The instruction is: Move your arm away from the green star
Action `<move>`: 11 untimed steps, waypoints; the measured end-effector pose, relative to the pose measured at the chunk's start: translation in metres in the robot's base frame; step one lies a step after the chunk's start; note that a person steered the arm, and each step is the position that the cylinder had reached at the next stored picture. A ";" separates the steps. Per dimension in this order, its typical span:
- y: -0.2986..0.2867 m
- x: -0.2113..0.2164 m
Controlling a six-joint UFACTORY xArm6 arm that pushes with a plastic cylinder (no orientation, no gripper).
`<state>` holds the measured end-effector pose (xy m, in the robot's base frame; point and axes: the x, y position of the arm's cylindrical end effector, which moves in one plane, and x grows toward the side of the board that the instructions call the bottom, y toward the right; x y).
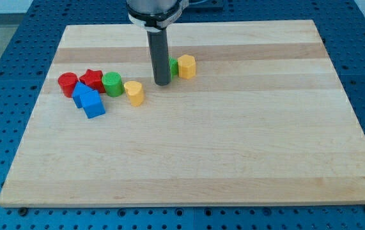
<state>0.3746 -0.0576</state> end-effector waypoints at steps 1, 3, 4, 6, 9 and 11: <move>0.000 -0.001; 0.000 0.001; 0.000 0.006; 0.001 0.015; 0.004 0.023; 0.004 0.045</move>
